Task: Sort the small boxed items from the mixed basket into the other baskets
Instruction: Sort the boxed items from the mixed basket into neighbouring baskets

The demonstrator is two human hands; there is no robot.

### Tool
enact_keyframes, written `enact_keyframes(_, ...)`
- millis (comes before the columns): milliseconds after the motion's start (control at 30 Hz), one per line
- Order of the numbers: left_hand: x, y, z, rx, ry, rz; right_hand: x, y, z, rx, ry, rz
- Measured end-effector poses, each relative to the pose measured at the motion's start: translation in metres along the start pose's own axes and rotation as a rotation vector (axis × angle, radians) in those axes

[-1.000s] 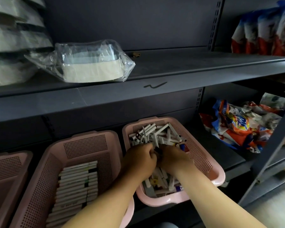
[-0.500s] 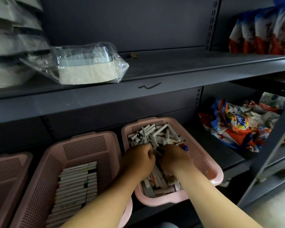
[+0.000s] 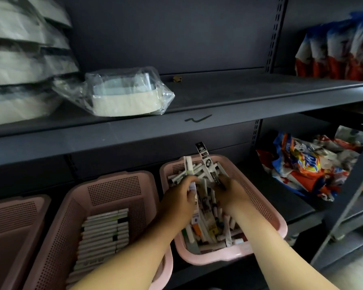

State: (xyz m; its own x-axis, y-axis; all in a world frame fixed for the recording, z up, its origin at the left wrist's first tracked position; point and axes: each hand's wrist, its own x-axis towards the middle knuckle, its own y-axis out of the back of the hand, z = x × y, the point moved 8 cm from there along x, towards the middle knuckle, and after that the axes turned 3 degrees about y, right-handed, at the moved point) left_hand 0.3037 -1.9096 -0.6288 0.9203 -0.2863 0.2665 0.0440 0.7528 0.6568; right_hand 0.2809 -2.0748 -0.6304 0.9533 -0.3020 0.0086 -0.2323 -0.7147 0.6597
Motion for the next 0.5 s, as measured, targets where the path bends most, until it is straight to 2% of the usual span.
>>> enact_keyframes(133,0.007,0.019,-0.005,-0.175,0.033,0.064,0.020,0.000,0.000,0.086,-0.002,0.006)
enact_keyframes(233,0.009,0.038,-0.008,-0.236,0.056,0.078,0.012,0.002,-0.022,0.161,0.115,0.031)
enact_keyframes(367,0.003,0.071,-0.024,-0.237,0.128,0.058,-0.009,-0.007,-0.061,0.039,0.185,-0.063)
enact_keyframes(500,-0.013,0.118,-0.055,-0.263,0.211,0.069,-0.022,-0.029,-0.103,0.096,0.284,-0.093)
